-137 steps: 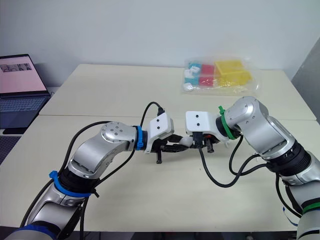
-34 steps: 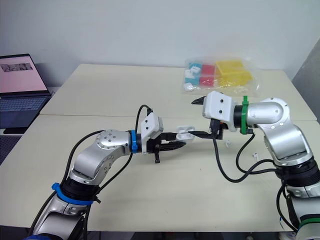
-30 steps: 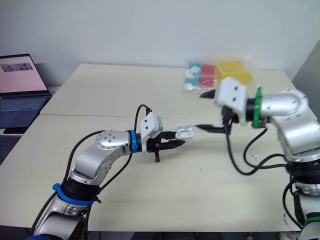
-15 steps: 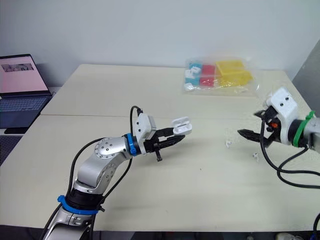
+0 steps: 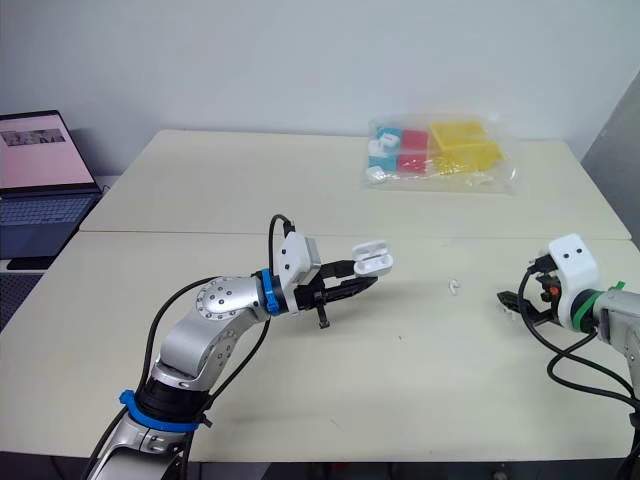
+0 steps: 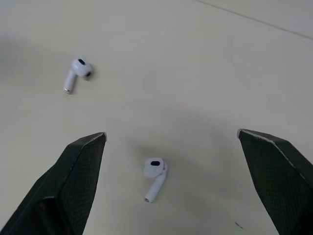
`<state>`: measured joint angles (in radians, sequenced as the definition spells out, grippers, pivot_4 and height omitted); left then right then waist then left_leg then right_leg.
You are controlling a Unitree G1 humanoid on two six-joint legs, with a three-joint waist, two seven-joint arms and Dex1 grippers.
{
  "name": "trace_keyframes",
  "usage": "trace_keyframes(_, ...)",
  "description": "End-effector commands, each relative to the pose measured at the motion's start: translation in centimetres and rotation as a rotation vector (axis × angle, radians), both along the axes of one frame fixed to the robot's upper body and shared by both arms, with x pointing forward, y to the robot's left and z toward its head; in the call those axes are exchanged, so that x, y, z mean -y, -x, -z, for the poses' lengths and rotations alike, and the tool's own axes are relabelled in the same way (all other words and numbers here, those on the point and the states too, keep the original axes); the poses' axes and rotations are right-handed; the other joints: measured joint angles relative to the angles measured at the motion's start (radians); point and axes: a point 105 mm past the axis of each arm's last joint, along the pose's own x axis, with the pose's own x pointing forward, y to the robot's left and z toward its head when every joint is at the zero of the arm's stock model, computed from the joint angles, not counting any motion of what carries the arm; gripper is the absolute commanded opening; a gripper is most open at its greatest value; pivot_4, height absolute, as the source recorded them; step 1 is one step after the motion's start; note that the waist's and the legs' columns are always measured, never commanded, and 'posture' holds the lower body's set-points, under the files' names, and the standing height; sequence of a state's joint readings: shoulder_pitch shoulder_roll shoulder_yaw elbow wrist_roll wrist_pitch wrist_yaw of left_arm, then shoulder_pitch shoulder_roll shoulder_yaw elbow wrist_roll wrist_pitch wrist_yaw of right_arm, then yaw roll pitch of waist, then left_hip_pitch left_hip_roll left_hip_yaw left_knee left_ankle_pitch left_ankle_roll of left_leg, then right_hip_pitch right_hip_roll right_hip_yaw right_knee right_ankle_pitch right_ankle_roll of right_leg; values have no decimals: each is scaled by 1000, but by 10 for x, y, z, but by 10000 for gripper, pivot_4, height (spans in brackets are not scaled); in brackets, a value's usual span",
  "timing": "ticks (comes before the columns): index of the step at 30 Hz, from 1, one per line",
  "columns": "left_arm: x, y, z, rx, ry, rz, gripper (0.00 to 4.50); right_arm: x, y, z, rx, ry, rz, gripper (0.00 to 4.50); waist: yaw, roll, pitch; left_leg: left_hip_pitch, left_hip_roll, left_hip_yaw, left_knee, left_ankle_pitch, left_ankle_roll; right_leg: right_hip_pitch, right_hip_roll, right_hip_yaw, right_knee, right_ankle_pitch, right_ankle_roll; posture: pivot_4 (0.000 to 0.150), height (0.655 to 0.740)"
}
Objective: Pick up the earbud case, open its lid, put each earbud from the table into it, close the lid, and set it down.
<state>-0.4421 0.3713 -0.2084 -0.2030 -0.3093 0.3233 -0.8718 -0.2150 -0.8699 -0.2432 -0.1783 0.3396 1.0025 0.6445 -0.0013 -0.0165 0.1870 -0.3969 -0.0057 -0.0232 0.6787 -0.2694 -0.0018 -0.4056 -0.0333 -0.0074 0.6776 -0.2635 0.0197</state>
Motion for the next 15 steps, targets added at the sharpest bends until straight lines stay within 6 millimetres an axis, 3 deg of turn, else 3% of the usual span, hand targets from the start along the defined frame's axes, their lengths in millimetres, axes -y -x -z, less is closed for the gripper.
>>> trace_keyframes(1, 1, 9, -12, 48, 17, 31, 7697, 7, -6, -5, 50, 46, -10, 45000, 0, 0, 0, 0, 0, 0, 0, 0, 0, 0, 0, 0, 0, 0, 0, 1500, 7400)
trace_keyframes(15, -1, 8, -12, 45, 3, 19, 7697, 4, -5, 14, 3, -21, -7, 45000, 0, 0, 0, 0, 0, 0, 0, 0, 0, 0, 2, 0, 0, 0, 0, 1500, 7400)
